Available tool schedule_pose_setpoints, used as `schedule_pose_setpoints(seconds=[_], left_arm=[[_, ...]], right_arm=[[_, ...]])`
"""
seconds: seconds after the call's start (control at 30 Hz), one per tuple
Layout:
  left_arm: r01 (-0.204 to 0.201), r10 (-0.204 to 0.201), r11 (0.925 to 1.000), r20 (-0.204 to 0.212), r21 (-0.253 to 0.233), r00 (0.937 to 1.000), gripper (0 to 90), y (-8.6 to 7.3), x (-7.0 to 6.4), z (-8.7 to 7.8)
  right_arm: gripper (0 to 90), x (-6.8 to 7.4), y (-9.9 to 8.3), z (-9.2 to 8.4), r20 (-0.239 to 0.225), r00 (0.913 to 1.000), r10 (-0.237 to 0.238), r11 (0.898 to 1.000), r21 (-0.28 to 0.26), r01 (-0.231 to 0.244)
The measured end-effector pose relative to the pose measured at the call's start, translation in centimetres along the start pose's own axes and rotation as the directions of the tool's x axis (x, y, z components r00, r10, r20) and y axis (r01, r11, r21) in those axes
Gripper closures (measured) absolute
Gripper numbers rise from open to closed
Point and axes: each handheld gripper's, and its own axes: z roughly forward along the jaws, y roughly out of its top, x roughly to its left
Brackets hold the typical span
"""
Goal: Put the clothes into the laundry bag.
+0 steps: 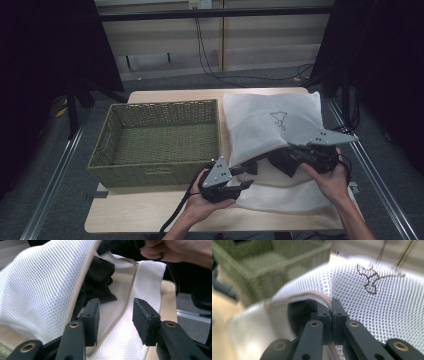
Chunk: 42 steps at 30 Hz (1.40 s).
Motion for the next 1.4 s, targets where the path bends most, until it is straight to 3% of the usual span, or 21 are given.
schedule_pose_setpoints(seconds=[0.13, 0.2, 0.33, 0.47, 0.53, 0.6, 0.67, 0.83, 0.97, 1.07, 1.1, 1.17, 1.23, 1.4], left_arm=[[0.011, -0.012, 0.9984, 0.01, 0.056, 0.9999, 59.0, -1.7, 0.5, 1.3], [0.021, -0.02, 0.996, -0.01, 0.087, 0.9998, 57.9, -2.3, 0.8, 1.6], [0.042, -0.043, 0.9956, 0.01, 0.083, 0.999, 55.2, -2.8, 1.3, 1.7], [0.056, -0.055, 0.9953, -0.018, 0.079, 0.9983, 48.8, -2.6, 1.5, 1.4], [0.062, -0.062, 0.9962, -0.003, 0.062, 0.9981, 44.2, -2.4, 1.6, 1.1], [0.077, -0.077, 0.9947, 0.002, 0.068, 0.997, 40.3, -2.0, 1.7, 0.9], [0.097, -0.098, 0.994, 0.016, 0.052, 0.9951, 37.3, -1.6, 1.9, 0.7], [0.106, -0.107, 0.9934, 0.014, 0.044, 0.9942, 31.0, -0.7, 2.4, 0.4], [0.114, -0.112, 0.9916, -0.026, 0.061, 0.9933, 30.5, 0.3, 2.8, -0.2], [0.132, -0.131, 0.9903, -0.037, 0.042, 0.9907, 27.8, 1.0, 3.2, -1.2], [0.113, -0.111, 0.9917, -0.04, 0.061, 0.993, 27.2, 1.2, 3.3, -1.5], [0.078, -0.072, 0.9938, -0.071, 0.08, 0.9949, 24.3, 1.4, 3.5, -2.5], [0.086, -0.083, 0.9951, -0.069, 0.048, 0.9942, 23.7, 1.2, 3.9, -3.9], [0.11, -0.113, 0.9935, -0.129, -0.029, 0.9852, 19.5, -0.1, 4.5, -7.7]], right_arm=[[88.5, 0.1, -3.3, 0.3, -0.013, 0.9994, 0.032, 0.996, 0.084, -0.03], [88.5, -0.3, -4.7, 0.5, -0.016, 0.9987, 0.048, 0.992, 0.12, -0.045], [88.4, -1.3, -7.8, 1.5, 0.002, 0.9973, 0.074, 0.979, 0.188, -0.073], [87.7, -2.0, -9.4, 2.8, 0.036, 0.9981, 0.05, 0.958, 0.28, -0.058], [86.4, -2.4, -9.7, 2.9, 0.04, 0.9973, 0.061, 0.957, 0.283, -0.07], [77.4, -2.2, -9.6, 2.8, 0.044, 0.9965, 0.072, 0.956, 0.281, -0.081], [70.2, -1.5, -9.3, 2.5, 0.023, 0.9971, 0.072, 0.961, 0.267, -0.076], [66.1, 0.0, -8.3, 0.2, -0.033, 0.9957, 0.086, 0.984, 0.16, -0.08], [62.9, 0.8, -8.0, -1.5, -0.049, 0.9945, 0.093, 0.991, 0.099, -0.088], [59.9, 0.9, -7.7, -2.7, -0.058, 0.9913, 0.118, 0.993, 0.038, -0.116], [52.5, 1.0, -7.4, -3.2, -0.033, 0.9913, 0.127, 0.992, 0.007, -0.127], [51.4, 1.1, -7.1, -3.9, -0.009, 0.9918, 0.128, 0.991, -0.031, -0.128], [50.2, 1.1, -6.8, -4.5, 0.009, 0.9912, 0.132, 0.989, -0.073, -0.131], [45.9, 0.6, -6.8, -5.1, 0.06, 0.9817, 0.181, 0.976, -0.135, -0.171]])
